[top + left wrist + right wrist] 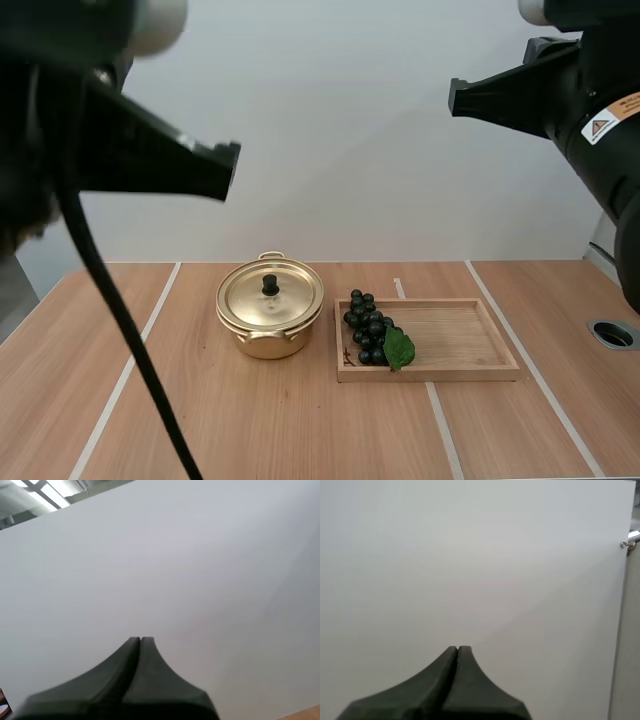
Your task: Open the pot, put the pineapple inside, and close it
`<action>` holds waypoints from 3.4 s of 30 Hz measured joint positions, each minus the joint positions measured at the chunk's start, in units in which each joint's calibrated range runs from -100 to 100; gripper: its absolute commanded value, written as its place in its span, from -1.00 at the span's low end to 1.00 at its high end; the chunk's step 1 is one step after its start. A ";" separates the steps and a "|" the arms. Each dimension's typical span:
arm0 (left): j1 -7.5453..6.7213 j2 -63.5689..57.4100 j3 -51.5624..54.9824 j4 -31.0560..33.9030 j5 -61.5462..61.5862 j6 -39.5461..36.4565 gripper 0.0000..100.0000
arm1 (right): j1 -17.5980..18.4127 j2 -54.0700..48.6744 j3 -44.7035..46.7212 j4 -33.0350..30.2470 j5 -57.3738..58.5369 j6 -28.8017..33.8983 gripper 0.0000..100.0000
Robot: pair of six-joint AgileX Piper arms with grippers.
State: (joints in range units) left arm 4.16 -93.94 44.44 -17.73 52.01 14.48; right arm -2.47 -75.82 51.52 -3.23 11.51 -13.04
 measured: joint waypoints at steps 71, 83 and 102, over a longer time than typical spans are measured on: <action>-4.07 -5.92 55.50 5.67 -20.70 -12.54 -1.00 | -2.58 -23.74 48.45 7.11 20.82 -6.43 -1.00; -4.07 -5.92 55.50 5.67 -20.70 -12.64 -1.00 | -2.58 -23.74 48.45 7.11 20.82 -6.43 -1.00; -2.50 -5.92 55.50 5.67 -20.70 -12.64 -1.00 | -2.58 -23.74 48.45 7.11 20.82 -6.43 -1.00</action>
State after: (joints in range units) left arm 1.67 -99.87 99.94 -12.06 31.31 1.84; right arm -5.05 -99.57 99.97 3.88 32.33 -19.47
